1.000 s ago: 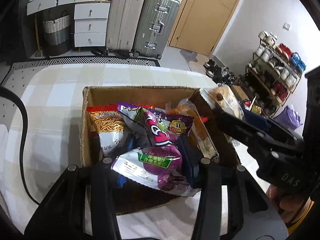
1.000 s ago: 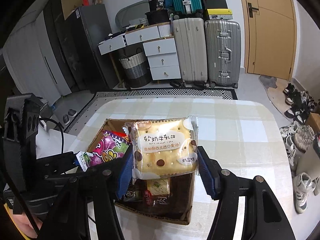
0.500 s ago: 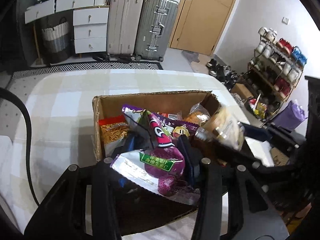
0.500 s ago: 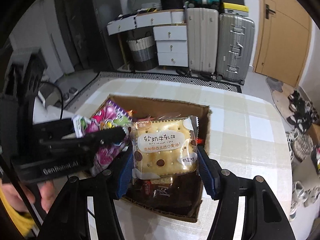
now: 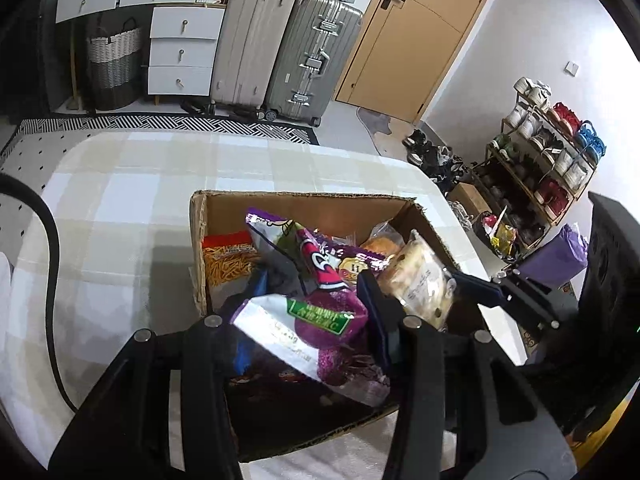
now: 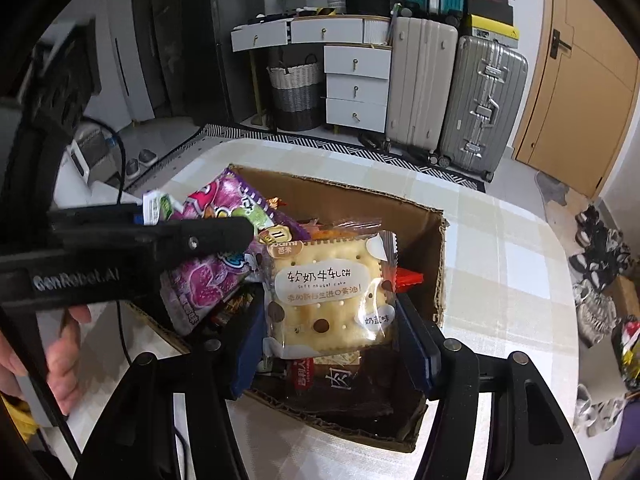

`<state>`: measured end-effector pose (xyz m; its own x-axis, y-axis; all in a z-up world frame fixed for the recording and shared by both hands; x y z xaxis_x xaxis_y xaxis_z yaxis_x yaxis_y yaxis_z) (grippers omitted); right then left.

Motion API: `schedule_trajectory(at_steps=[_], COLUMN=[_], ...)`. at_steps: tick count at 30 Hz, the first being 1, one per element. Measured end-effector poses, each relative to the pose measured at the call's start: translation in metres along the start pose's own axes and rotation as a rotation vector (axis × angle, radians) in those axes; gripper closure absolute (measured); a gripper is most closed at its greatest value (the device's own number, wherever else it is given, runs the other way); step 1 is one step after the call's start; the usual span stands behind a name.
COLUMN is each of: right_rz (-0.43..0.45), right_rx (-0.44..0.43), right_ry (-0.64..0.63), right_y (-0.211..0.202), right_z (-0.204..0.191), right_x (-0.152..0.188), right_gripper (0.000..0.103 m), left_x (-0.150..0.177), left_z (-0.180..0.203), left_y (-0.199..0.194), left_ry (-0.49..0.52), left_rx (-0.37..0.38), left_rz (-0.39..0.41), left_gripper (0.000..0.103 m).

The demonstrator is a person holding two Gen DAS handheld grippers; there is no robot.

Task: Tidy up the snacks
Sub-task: 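Lower both held snacks into the box and open both tools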

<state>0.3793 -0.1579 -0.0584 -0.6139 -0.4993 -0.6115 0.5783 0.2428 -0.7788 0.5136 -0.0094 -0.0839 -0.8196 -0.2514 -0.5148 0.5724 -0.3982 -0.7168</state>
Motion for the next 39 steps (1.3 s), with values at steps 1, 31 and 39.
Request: schedule_trajectory(at_steps=[1,31,39], right_rz=[0.003,0.148,0.21], right_rx=[0.006,-0.062,-0.079], right_ry=[-0.01,0.097,0.16], right_y=[0.0,-0.016,-0.026], right_z=[-0.002,0.013,0.023], right_x=[0.0,0.005,0.005], right_gripper=[0.041,0.017,0.017], left_x=[0.0,-0.011,-0.011], left_z=[0.001,0.027,0.032], left_y=[-0.001,-0.077,-0.098], left_ry=[-0.001,0.002,0.003], left_rx=[-0.002,-0.034,-0.046], left_rz=[0.003,0.207,0.248], left_gripper=[0.06,0.025,0.023])
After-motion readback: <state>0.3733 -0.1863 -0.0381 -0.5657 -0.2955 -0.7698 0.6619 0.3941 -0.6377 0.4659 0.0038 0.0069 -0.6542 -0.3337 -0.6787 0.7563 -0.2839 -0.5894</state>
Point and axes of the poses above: each gripper's, at about its wrist camera, not at the fingertips, and y roughly the way its jaws point, z to its right, x to its underside, the point moved 4 cm from there along y, roughly the way its jaws point, and after that the axes turned 14 degrees about -y, right-handed, at the moved point
